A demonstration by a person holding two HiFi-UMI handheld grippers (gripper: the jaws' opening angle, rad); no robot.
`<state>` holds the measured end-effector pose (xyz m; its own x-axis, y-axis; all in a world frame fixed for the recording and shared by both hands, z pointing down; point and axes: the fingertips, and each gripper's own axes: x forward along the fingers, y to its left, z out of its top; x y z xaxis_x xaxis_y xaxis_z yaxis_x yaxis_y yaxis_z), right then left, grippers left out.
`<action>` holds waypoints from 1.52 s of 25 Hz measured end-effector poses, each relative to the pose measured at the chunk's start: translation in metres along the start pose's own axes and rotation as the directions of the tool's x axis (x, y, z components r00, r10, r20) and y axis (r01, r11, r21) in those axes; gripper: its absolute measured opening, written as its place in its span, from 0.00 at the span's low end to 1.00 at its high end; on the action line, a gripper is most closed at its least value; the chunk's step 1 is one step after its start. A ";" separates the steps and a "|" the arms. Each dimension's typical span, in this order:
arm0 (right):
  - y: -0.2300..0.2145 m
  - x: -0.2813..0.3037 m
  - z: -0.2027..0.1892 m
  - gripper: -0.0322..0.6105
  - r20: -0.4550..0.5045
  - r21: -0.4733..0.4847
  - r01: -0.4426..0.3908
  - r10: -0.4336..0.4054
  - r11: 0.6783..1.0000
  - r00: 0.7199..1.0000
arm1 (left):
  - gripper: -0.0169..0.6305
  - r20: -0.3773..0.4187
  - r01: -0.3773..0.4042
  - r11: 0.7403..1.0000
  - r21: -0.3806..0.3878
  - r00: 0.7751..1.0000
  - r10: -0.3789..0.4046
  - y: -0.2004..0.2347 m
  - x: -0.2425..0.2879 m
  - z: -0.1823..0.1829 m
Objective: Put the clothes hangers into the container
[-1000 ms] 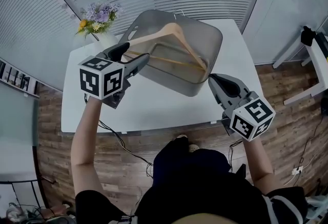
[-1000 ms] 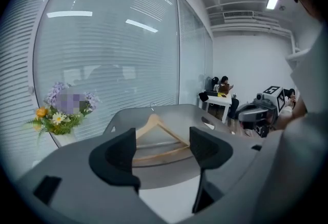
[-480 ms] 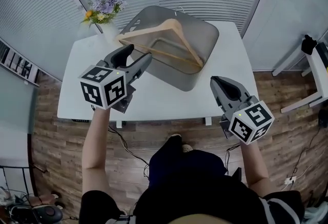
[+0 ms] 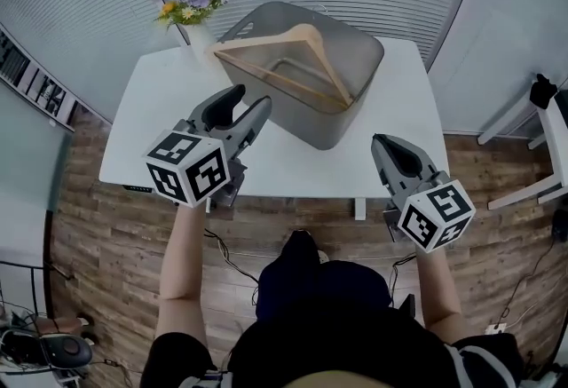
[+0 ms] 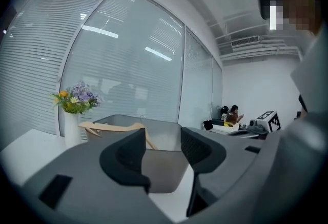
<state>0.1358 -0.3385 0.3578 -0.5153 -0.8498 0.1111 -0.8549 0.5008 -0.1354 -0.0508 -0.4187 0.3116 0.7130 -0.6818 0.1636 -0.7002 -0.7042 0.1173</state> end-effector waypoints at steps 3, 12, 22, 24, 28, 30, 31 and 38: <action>0.002 -0.002 -0.002 0.10 0.006 -0.003 -0.004 0.004 1.000 1.000 | 0.32 0.025 -0.020 1.000 -0.005 0.999 0.020 -0.008 -0.009 -0.003; 0.014 -0.006 -0.011 0.10 0.012 -0.036 0.000 0.000 0.999 1.000 | 0.17 0.070 -0.088 0.995 -0.037 0.993 0.090 -0.026 -0.037 -0.032; 0.027 -0.007 -0.025 0.10 0.029 -0.025 -0.003 0.003 1.000 1.000 | 0.11 0.110 -0.109 0.994 -0.010 0.988 0.109 -0.045 -0.053 -0.072; 0.029 -0.007 -0.030 0.10 0.025 -0.014 0.005 -0.004 1.000 1.000 | 0.10 0.121 -0.108 0.994 -0.008 0.987 0.108 -0.048 -0.057 -0.082; 0.033 -0.011 -0.043 0.10 0.011 0.013 0.022 -0.022 1.000 1.000 | 0.08 0.113 -0.119 0.993 -0.013 0.986 0.120 -0.056 -0.064 -0.106; 0.035 -0.012 -0.048 0.10 0.007 0.021 0.031 -0.031 0.999 0.999 | 0.07 0.095 -0.141 0.989 -0.037 0.985 0.144 -0.056 -0.066 -0.120; 0.036 -0.011 -0.051 0.10 0.007 0.022 0.034 -0.035 0.999 0.999 | 0.06 0.086 -0.157 0.987 -0.044 0.983 0.160 -0.055 -0.068 -0.127; 0.042 -0.007 -0.064 0.10 0.011 0.021 0.040 -0.040 0.999 0.999 | 0.05 0.042 -0.276 0.961 -0.020 0.960 0.277 -0.040 -0.080 -0.154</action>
<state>0.0997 -0.3015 0.4148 -0.4802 -0.8707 0.1061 -0.8732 0.4631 -0.1519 -0.0847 -0.3056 0.4442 0.4922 -0.8576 0.1488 -0.8705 -0.4844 0.0872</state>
